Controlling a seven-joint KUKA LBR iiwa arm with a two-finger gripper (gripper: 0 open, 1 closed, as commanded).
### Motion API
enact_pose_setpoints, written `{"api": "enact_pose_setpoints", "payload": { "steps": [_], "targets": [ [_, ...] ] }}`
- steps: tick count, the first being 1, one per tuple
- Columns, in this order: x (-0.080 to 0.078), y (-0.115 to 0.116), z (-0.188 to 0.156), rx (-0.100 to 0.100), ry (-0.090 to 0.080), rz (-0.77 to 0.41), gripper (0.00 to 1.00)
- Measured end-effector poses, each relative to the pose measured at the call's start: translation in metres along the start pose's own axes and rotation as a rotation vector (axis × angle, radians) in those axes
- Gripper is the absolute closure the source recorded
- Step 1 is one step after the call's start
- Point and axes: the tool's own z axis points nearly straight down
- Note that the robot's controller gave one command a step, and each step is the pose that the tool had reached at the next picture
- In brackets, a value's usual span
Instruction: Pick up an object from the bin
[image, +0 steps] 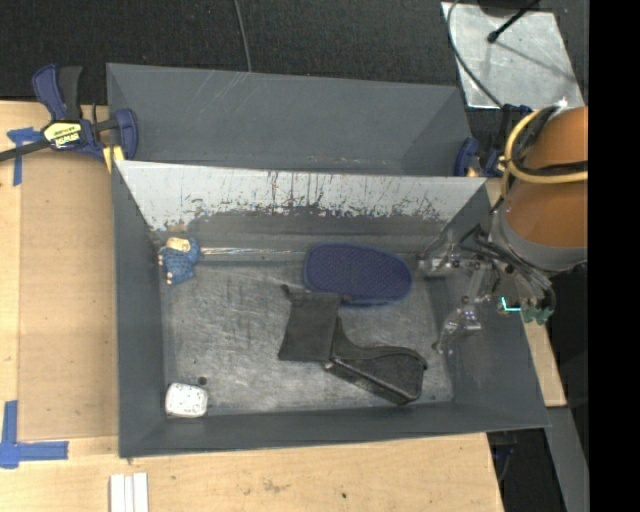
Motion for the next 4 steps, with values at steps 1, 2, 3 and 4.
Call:
{"api": "enact_pose_setpoints", "payload": {
  "steps": [1, 2, 3, 4],
  "targets": [
    [-0.044, 0.012, 0.111, 0.005, -0.022, -0.222, 0.0],
    [-0.039, 0.013, 0.118, 0.001, -0.006, -0.224, 1.0],
    [-0.041, 0.014, 0.117, 0.002, -0.011, -0.224, 0.0],
    [-0.053, 0.017, 0.105, 0.002, -0.009, -0.306, 0.0]
  ]
}}
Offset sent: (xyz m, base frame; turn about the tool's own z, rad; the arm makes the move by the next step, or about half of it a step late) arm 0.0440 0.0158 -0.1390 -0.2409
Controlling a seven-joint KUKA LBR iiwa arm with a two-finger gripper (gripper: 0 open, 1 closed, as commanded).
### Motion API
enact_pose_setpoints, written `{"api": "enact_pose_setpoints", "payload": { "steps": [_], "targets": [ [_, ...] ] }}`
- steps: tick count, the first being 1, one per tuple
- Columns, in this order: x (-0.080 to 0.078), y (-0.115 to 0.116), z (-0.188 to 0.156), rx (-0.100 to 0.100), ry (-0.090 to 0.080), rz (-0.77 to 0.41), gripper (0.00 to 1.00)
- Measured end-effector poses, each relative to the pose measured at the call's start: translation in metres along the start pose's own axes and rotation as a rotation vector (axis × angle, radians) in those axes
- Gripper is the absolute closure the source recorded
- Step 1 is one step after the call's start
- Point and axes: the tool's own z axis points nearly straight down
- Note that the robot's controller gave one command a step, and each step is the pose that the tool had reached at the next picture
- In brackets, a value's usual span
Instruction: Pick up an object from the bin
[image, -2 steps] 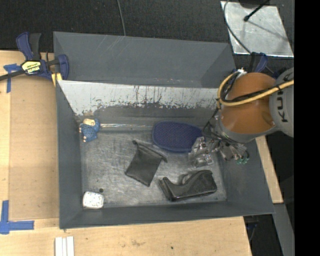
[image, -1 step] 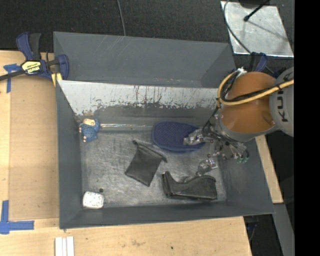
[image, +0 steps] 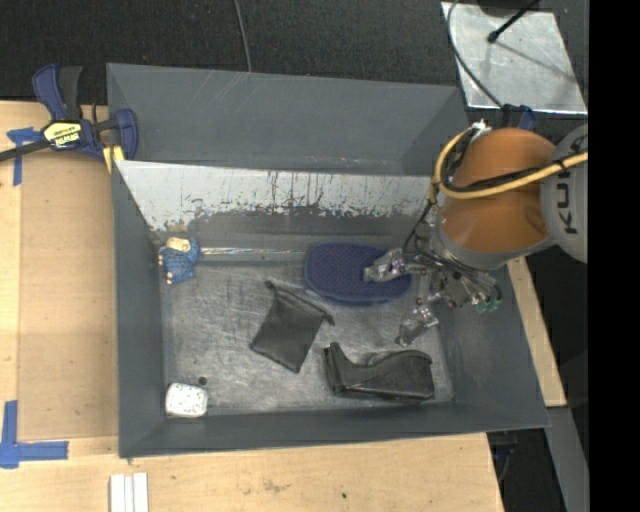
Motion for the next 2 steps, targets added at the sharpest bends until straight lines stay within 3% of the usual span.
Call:
{"api": "enact_pose_setpoints", "payload": {
  "steps": [1, 2],
  "targets": [
    [-0.062, -0.007, 0.033, -0.002, 0.01, -0.132, 0.0],
    [-0.055, -0.011, -0.041, 0.002, -0.004, -0.357, 0.0]
  ]
}}
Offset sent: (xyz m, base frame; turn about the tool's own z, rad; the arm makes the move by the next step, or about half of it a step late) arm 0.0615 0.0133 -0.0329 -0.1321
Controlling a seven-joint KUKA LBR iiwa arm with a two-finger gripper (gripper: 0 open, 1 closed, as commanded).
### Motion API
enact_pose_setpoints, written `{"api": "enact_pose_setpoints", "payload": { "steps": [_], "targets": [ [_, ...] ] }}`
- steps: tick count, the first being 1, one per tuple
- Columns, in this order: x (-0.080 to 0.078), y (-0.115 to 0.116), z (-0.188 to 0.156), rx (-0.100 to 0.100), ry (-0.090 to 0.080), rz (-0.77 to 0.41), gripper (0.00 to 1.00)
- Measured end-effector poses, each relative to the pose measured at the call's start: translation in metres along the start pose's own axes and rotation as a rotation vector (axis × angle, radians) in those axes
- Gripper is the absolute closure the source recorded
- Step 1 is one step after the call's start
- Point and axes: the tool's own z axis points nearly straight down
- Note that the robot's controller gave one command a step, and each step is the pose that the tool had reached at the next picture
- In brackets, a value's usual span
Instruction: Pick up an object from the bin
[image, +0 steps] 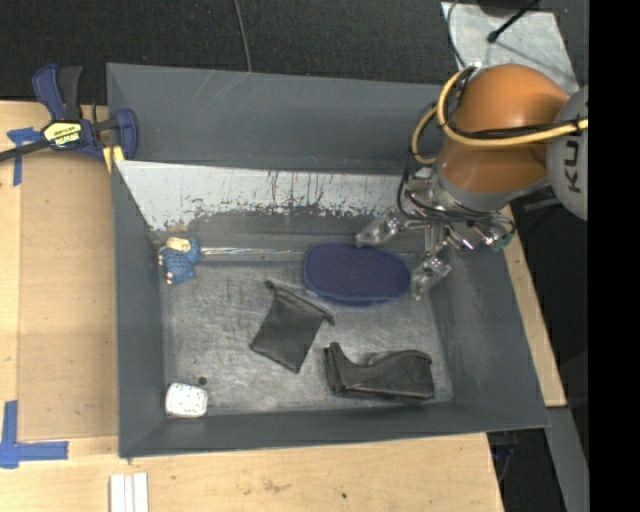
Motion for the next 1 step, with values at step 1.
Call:
{"api": "enact_pose_setpoints", "payload": {
  "steps": [1],
  "targets": [
    [0.0052, -0.0098, 0.0846, -0.004, -0.004, 0.193, 0.0]
  ]
}}
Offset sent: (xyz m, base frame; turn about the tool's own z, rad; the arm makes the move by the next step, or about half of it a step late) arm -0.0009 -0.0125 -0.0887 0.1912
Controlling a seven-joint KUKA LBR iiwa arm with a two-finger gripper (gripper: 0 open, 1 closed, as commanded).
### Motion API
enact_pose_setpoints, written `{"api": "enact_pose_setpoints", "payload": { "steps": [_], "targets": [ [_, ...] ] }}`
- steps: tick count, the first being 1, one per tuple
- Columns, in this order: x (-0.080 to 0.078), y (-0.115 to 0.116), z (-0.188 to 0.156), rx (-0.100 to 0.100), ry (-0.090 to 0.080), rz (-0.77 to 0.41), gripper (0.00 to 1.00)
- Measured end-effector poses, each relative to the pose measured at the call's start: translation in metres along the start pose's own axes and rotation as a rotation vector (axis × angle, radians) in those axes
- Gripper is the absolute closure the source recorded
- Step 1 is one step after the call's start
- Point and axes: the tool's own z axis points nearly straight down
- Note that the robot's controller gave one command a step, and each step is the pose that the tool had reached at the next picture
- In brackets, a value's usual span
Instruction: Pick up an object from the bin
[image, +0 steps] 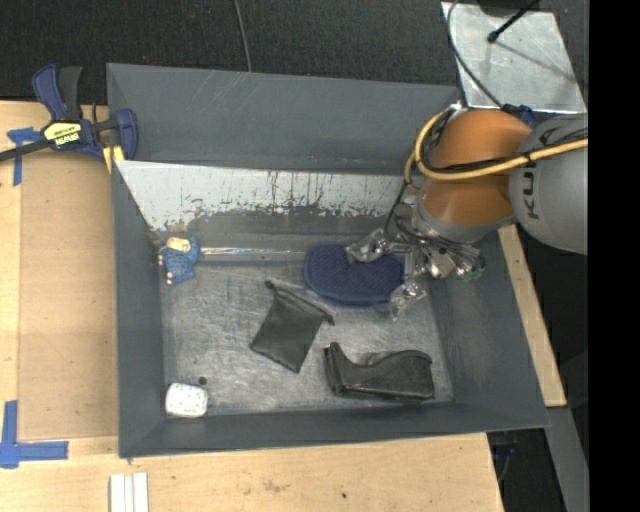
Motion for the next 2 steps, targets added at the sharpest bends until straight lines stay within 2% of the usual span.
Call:
{"api": "enact_pose_setpoints", "payload": {
  "steps": [1, 2],
  "targets": [
    [-0.005, 0.0, -0.006, 0.006, -0.017, -0.002, 1.0],
    [0.028, 0.012, -0.234, 0.005, 0.003, -0.387, 1.0]
  ]
}}
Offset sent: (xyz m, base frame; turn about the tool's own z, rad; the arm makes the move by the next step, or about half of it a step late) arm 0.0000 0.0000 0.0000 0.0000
